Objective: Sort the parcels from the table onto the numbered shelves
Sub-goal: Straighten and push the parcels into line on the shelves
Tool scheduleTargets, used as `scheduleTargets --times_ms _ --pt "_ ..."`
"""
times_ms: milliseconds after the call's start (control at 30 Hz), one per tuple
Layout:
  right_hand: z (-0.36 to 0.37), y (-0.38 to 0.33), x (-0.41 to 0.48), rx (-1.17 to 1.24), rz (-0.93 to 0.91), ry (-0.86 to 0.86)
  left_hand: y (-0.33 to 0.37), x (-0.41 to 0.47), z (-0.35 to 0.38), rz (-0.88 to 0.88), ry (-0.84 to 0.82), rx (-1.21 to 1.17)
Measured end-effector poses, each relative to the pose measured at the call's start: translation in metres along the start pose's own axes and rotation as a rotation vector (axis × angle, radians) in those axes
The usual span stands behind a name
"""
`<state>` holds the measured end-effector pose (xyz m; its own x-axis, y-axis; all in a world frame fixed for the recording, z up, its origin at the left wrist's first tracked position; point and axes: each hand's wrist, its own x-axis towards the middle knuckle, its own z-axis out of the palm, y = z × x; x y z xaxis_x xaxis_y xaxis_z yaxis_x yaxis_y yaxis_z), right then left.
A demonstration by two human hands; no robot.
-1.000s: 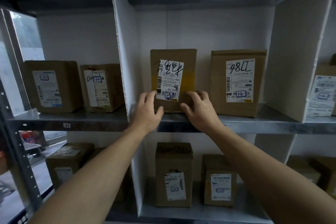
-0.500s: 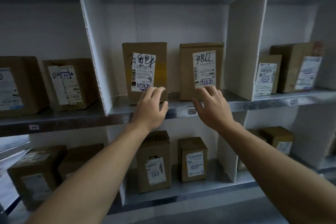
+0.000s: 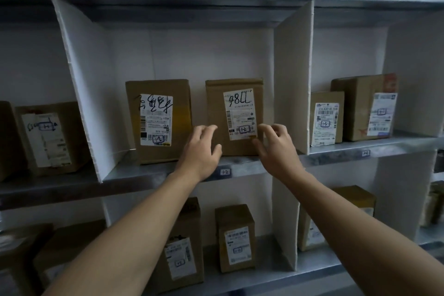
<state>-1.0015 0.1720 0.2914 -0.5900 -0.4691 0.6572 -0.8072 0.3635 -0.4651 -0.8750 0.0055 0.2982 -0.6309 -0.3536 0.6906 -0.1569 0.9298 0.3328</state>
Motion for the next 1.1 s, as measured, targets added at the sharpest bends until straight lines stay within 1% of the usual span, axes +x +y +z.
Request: scheduleTargets --times_ms 133,233,400,667,767,1100 --pt "0.006 0.012 0.013 0.087 -0.03 -0.061 0.007 0.015 0.015 -0.08 0.001 -0.025" --pt "0.005 0.022 0.024 0.126 -0.04 -0.073 0.01 0.021 0.024 -0.119 0.017 -0.043" --pt "0.0 0.042 0.038 0.173 -0.04 -0.067 0.02 0.024 0.043 -0.096 0.039 -0.058" --pt "0.001 0.059 0.049 0.254 -0.041 -0.057 0.03 0.03 0.055 -0.085 0.068 -0.006" --pt "0.002 0.062 0.051 0.28 -0.027 -0.078 0.033 0.031 0.057 -0.1 0.075 -0.005" --pt "0.003 0.066 0.052 0.32 -0.071 -0.14 0.039 0.031 0.061 -0.178 0.067 0.042"
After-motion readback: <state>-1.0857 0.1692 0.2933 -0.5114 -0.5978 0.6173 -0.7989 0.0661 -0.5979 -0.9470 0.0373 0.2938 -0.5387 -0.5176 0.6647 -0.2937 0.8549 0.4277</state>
